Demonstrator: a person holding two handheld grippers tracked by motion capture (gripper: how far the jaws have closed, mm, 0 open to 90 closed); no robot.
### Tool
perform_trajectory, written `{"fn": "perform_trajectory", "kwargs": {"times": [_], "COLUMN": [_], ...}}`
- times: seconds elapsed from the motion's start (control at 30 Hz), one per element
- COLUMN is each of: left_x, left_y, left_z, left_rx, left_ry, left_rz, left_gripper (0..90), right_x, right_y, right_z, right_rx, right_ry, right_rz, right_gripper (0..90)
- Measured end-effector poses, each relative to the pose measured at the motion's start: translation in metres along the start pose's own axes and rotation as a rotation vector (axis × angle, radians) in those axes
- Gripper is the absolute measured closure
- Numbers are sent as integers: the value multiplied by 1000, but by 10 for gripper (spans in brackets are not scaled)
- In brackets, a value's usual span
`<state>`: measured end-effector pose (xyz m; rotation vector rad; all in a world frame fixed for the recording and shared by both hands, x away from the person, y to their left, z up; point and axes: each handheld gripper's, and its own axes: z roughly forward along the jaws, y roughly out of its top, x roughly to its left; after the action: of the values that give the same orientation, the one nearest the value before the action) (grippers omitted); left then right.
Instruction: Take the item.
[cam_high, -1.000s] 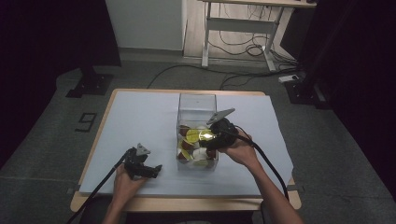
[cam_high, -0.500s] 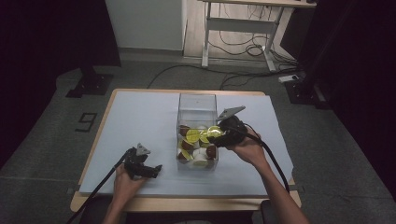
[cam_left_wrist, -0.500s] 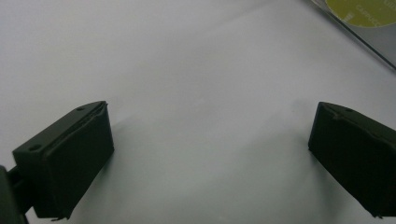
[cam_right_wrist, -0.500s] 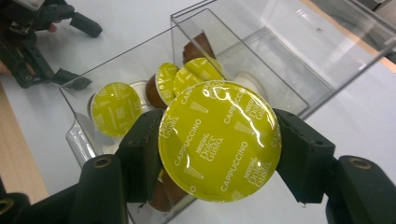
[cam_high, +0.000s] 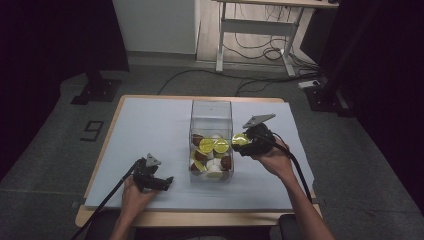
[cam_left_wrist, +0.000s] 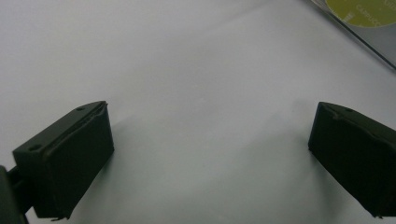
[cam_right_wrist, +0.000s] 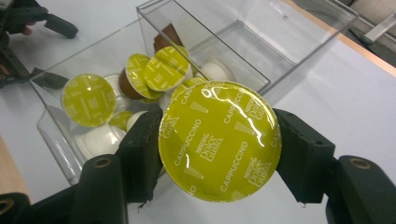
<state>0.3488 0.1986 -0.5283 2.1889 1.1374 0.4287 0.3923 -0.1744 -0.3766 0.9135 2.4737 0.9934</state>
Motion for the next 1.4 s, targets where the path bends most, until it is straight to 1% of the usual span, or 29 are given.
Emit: {"fn": "perform_trajectory", "kwargs": {"times": [0.13, 0.2, 0.33, 0.37, 0.43, 0.5, 0.57, 0.6, 0.87, 0.97, 1.1, 1.4], "left_x": [0, 0, 0, 0, 0, 0, 0, 0, 0, 0, 0, 0], "left_y": [0, 0, 0, 0, 0, 0, 0, 0, 0, 0, 0, 0], "left_z": [0, 0, 0, 0, 0, 0, 0, 0, 0, 0, 0, 0], "left_rx": [0, 1, 0, 0, 0, 0, 0, 1, 0, 0, 0, -1], "left_ry": [0, -1, -1, 0, 0, 0, 0, -1, 0, 0, 0, 0], "left_rz": [1, 0, 0, 0, 0, 0, 0, 0, 0, 0, 0, -1], "left_gripper": [0, 0, 0, 0, 0, 0, 0, 0, 0, 0, 0, 0], "right_x": [-4, -7, -12, -15, -17, -22, -24, -27, -39, -41, -47, -54], "right_y": [-3, -7, -12, -15, -17, -23, -24, -28, -43, -47, -56, -71], "right_z": [-2, -4, -5, -5, -6, -7, -7, -7, -5, -4, 1, 14], "right_rx": [-4, -3, 2, 4, 5, 4, 8, 10, 19, 21, 25, 30], "right_ry": [-8, -21, -37, -52, -58, -73, -77, -91, -125, -129, -137, -134], "right_rz": [4, 17, 19, 25, 26, 41, 40, 49, 74, 83, 94, 116], "right_gripper": [379, 379, 379, 379, 379, 379, 379, 379, 379, 379, 379, 379]}}
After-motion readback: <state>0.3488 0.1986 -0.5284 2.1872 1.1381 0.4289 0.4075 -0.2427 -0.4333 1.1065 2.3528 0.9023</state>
